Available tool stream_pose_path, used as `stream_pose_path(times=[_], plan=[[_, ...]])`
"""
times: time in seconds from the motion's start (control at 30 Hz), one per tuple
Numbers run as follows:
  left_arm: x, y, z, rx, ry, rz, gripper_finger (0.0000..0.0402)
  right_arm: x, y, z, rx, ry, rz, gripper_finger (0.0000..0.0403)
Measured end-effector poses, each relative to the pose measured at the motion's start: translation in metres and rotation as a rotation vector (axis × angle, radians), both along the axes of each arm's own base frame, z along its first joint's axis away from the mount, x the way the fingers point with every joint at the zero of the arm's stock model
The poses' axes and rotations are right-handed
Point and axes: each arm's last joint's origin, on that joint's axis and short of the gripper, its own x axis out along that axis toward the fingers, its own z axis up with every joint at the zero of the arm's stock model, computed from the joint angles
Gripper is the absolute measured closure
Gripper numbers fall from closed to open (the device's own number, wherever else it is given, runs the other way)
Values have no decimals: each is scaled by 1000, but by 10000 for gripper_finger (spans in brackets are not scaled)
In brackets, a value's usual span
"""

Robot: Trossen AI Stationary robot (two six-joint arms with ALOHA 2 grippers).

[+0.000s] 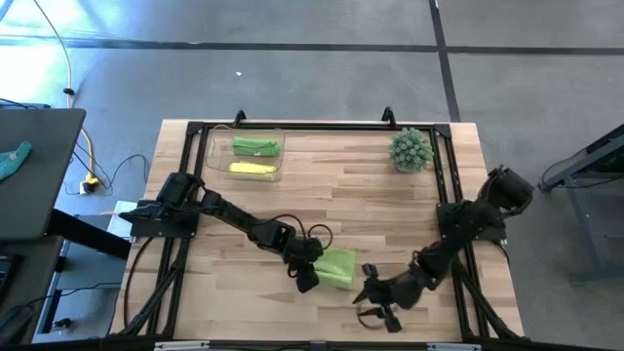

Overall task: Roll microfiber towels into tight, uniform cylinder then place into a basket
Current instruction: Roll the light green microfiber cloth

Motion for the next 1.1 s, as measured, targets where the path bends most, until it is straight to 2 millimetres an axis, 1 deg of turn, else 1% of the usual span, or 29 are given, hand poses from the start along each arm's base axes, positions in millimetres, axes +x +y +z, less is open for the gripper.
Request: stream_pose_path(times=[0.13, 0.23, 0.3, 0.37, 0.47, 0.57, 0.63, 0.73, 0.9, 1.0, 1.1], plan=[[3, -1, 1, -16, -32, 32, 372, -7, 8, -10, -249, -126, -111, 251], [5, -1, 1, -2, -48, 63, 372, -7, 10, -22, -363, -167, -196, 251], [5, 0, 1, 3, -50, 83, 372, -3, 13, -29, -377, -166, -192, 251], [5, 0, 1, 5, -56, 96, 371, 2, 18, -37, -409, -152, -151, 251], [6, 0, 1, 10, -61, 101, 371, 10, 24, -47, -511, -133, -116, 251], [6, 0, 2, 12, -64, 103, 371, 16, 25, -51, -619, -95, -169, 251], [6, 0, 2, 14, -68, 105, 371, 18, 22, -51, -671, -49, -213, 251], [7, 1, 2, 17, -75, 111, 371, 21, 15, -53, -660, 45, -262, 251], [8, 1, 2, 20, -84, 113, 371, 22, 0, -59, -572, 199, -345, 251], [8, 0, 2, 21, -85, 111, 371, 21, -5, -60, -557, 223, -416, 251], [7, -3, 2, 23, -87, 103, 371, 21, -7, -61, -566, 233, -430, 251]])
